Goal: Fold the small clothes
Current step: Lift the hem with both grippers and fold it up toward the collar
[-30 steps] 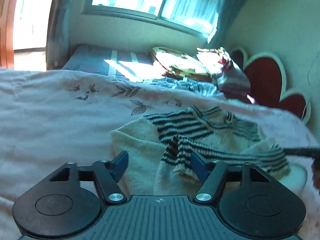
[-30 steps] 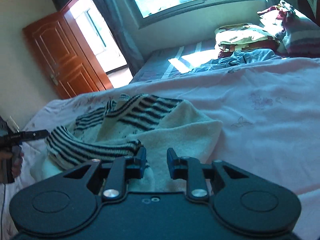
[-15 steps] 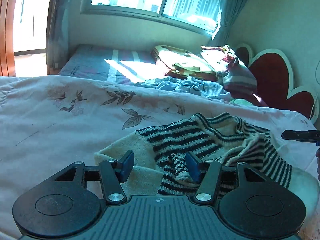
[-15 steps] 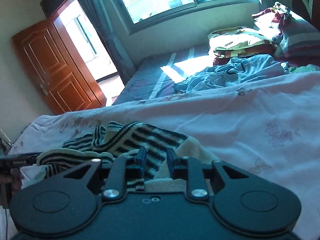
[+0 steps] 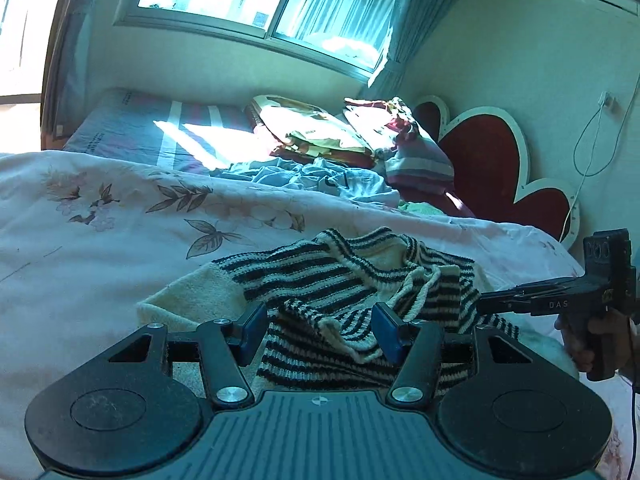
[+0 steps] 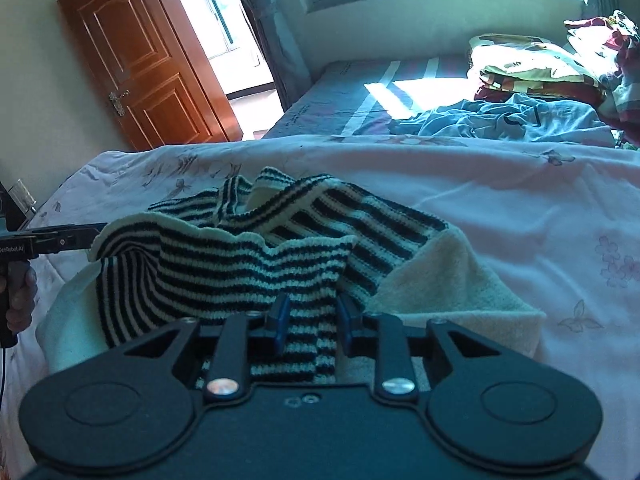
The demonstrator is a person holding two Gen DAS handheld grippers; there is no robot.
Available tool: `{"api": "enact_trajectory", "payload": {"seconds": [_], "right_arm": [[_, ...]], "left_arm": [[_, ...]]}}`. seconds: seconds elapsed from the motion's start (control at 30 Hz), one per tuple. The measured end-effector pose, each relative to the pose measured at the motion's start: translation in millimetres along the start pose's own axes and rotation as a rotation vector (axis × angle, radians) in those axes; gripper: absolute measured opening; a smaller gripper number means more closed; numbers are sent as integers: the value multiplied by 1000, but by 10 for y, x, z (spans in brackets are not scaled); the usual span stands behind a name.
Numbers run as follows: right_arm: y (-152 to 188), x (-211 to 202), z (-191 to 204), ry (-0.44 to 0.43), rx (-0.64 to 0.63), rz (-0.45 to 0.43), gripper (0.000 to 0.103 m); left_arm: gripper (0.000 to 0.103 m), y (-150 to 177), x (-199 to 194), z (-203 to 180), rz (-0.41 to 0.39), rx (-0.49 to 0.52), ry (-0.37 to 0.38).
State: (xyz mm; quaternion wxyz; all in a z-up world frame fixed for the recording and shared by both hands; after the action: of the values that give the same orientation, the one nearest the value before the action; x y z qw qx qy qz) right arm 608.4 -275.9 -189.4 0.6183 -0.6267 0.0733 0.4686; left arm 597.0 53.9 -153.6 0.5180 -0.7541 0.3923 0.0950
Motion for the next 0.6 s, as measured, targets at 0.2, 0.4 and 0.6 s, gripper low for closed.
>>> {"api": "enact_trajectory", "payload": {"seconds": [0.2, 0.4, 0.6], "right_arm": [[13, -10, -52, -21, 37, -11, 25], [-20, 19, -56, -47, 53, -11, 27], [-13, 62, 16, -33, -4, -4, 7]], "left_arm": [[86, -17, -27, 66, -26, -14, 6], [84, 18, 127, 42, 27, 54, -31], [28, 92, 482, -44, 151, 192, -137]]}}
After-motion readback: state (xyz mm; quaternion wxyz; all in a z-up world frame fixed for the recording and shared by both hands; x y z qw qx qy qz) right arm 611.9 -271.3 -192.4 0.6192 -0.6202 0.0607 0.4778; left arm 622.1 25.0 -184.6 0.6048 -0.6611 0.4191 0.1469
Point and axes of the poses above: each gripper's, at about its wrist camera, not at the fingertips, and x roughly the way its jaws point, z to its left, y to its underside, the point moved 8 cm from there along x, roughly the way its jaws point, and after that the axes turned 8 degrees about -x, right-handed, at the moved point
